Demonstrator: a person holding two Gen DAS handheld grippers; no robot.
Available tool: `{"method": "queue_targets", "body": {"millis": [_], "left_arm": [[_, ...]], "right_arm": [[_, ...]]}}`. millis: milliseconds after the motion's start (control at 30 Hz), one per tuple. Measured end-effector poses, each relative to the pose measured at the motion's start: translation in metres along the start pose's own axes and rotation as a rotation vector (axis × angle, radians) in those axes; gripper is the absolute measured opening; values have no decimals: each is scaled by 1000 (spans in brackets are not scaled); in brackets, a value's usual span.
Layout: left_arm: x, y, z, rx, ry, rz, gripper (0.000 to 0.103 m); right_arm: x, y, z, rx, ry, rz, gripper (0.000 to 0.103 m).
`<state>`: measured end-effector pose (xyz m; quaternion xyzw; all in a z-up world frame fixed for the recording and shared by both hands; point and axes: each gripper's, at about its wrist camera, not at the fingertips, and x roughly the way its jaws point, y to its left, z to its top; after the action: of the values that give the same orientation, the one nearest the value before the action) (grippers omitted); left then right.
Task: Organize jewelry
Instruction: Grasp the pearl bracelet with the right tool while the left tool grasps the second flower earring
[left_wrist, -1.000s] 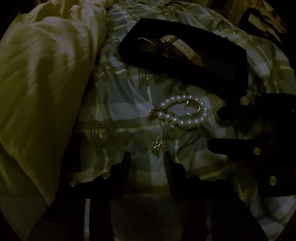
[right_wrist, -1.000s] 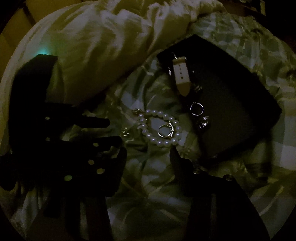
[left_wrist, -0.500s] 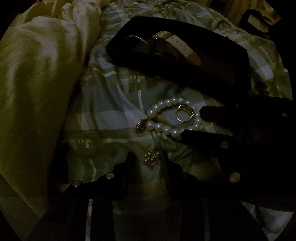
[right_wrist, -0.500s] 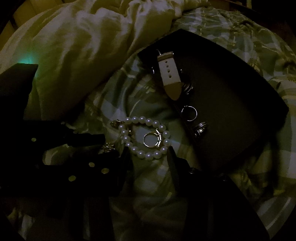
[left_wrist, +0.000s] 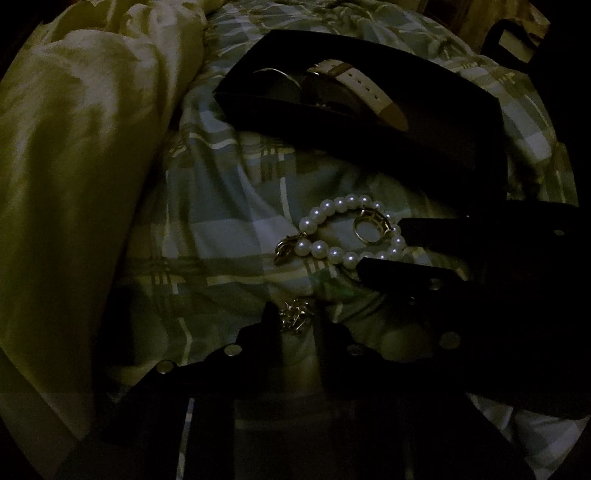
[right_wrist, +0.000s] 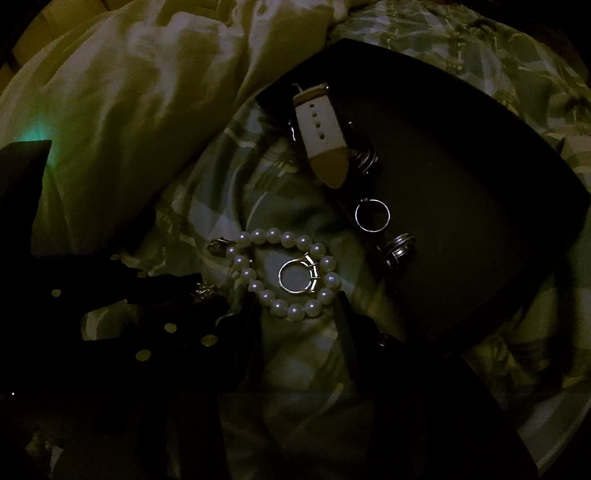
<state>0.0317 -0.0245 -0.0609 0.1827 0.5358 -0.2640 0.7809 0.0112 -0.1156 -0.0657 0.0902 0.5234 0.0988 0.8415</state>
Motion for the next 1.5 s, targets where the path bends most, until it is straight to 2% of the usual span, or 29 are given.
{"method": "queue_targets", "body": {"millis": [233, 300, 633, 667, 700, 1067, 1333, 1500], "left_arm": [[-8, 4, -10, -23, -5, -7, 17], [-9, 7, -11, -38, -7, -17, 17], [-15, 15, -13, -71, -15, -28, 17], [-17, 18, -14, -82, -18, -32, 17], [-20, 20, -14, -87, -21, -35, 17], [-36, 37, -12, -139, -45, -55, 17], [-34, 39, -17, -159, -58, -67, 17], [-48, 45, -17, -194, -103, -81, 17]], "right_arm": [[4, 2, 3, -13, -14, 4, 31], [5, 4, 3, -20, -17, 9, 25], [-13, 14, -6, -53, -57, 37, 24], [-16, 16, -7, -63, -66, 39, 14], [-18, 18, -6, -70, -71, 44, 10], [-31, 20, -7, -55, -84, 58, 10], [-34, 31, -5, -125, -123, 30, 10], [-44, 31, -4, -133, -160, 47, 10]]}}
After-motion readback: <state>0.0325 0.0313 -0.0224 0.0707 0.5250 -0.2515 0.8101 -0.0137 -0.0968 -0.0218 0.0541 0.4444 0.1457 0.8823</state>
